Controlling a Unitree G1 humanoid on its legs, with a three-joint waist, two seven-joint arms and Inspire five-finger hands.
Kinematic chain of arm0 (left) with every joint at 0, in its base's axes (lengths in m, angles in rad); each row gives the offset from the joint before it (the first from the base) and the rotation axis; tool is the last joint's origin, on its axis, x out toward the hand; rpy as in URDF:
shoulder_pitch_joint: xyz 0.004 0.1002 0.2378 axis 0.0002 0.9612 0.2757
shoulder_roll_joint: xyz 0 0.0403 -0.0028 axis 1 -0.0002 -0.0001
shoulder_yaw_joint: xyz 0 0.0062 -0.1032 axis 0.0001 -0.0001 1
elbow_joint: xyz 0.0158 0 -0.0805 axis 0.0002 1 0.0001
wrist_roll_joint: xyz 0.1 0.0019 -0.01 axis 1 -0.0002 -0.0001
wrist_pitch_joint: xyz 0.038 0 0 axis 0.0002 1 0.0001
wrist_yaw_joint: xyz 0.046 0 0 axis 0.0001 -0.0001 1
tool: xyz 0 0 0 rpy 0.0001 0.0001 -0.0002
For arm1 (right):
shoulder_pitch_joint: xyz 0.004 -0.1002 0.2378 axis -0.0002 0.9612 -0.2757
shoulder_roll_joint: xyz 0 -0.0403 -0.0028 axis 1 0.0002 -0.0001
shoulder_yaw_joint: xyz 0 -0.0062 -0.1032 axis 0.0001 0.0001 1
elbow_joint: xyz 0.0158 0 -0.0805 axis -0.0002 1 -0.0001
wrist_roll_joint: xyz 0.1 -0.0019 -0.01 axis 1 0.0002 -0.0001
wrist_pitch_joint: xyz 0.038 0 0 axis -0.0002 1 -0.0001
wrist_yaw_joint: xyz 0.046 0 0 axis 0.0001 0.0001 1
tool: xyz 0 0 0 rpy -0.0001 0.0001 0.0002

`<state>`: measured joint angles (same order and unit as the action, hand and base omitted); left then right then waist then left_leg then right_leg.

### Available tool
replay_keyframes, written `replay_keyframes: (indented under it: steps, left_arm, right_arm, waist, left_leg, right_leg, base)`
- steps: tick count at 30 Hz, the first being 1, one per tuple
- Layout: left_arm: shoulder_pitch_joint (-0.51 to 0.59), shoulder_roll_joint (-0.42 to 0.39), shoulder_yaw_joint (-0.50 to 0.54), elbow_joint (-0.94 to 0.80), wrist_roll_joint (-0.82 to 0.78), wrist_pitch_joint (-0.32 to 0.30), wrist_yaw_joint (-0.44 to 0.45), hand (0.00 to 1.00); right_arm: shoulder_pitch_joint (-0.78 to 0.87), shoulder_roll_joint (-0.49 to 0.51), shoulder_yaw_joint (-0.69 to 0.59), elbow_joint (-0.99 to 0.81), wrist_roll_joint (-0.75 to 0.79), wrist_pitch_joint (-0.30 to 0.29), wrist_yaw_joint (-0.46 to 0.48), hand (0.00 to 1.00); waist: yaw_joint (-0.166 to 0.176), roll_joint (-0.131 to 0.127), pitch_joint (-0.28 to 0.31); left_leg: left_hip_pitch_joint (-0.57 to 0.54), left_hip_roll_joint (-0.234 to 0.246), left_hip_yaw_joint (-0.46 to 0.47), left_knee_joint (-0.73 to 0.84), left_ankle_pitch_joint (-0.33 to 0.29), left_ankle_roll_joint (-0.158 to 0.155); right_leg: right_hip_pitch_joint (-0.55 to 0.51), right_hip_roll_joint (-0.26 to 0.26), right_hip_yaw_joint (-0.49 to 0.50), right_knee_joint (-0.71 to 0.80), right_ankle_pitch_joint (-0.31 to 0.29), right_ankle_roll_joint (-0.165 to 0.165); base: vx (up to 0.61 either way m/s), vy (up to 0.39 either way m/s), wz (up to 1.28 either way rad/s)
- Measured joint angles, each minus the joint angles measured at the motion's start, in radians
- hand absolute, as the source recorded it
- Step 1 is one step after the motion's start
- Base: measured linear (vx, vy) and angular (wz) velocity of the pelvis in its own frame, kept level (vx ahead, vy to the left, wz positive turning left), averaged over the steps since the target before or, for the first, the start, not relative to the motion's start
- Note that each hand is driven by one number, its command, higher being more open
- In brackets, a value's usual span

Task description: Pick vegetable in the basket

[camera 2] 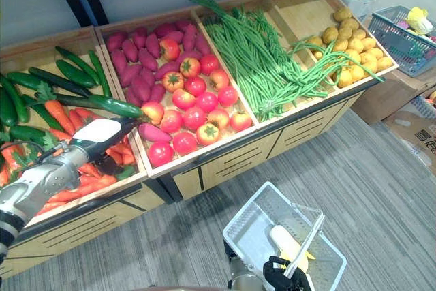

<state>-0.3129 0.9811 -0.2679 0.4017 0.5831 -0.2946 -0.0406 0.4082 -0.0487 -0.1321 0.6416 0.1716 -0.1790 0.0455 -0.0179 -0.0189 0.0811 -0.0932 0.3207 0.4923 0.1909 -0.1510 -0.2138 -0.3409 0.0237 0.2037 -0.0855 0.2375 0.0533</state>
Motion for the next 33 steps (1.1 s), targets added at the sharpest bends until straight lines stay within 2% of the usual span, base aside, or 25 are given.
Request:
replay_keyframes:
  steps: [4, 11, 21, 33]
  left_arm:
    - [-0.007, 0.009, 0.005, -0.001, 0.007, -0.003, 0.02, 1.0]
    - [0.02, 0.017, 0.059, -0.025, 0.005, -0.009, 0.014, 1.0]
    - [0.093, 0.015, 0.124, -0.054, -0.006, -0.012, 0.015, 1.0]
    - [0.122, -0.016, 0.161, -0.042, -0.003, -0.019, 0.034, 1.0]
  right_arm:
    - [-0.001, 0.0, 0.003, -0.012, 0.027, -0.005, 0.003, 0.0]
    - [-0.003, -0.001, 0.015, -0.017, 0.057, -0.02, 0.002, 0.0]
    - [-0.006, -0.007, 0.037, -0.013, 0.066, -0.028, 0.002, 0.0]
    - [-0.009, -0.017, 0.047, 0.002, 0.066, -0.035, 0.001, 0.0]
  waist:
    - [0.013, -0.002, 0.022]
    - [0.012, -0.005, 0.058]
    - [0.003, -0.005, 0.065]
    - [-0.006, -0.003, 0.066]
  left_leg:
    - [-0.014, 0.009, 0.005, 0.017, -0.003, -0.004]
    - [-0.022, 0.009, 0.007, 0.024, -0.004, -0.004]
    - [-0.009, 0.006, 0.01, 0.01, -0.003, -0.004]
    - [0.009, -0.001, 0.008, -0.018, 0.013, -0.003]
  right_leg:
    - [-0.011, 0.006, 0.005, 0.001, 0.004, -0.003]
    - [-0.015, 0.005, 0.004, 0.004, 0.003, -0.006]
    - [-0.008, 0.005, 0.003, 0.005, 0.005, -0.002]
    - [0.006, 0.003, -0.005, -0.001, 0.004, -0.002]
  base:
    - [0.01, -0.054, -0.06]
    - [0.01, -0.04, -0.02]
    - [0.05, -0.027, 0.0]
    - [0.03, -0.029, 0.02]
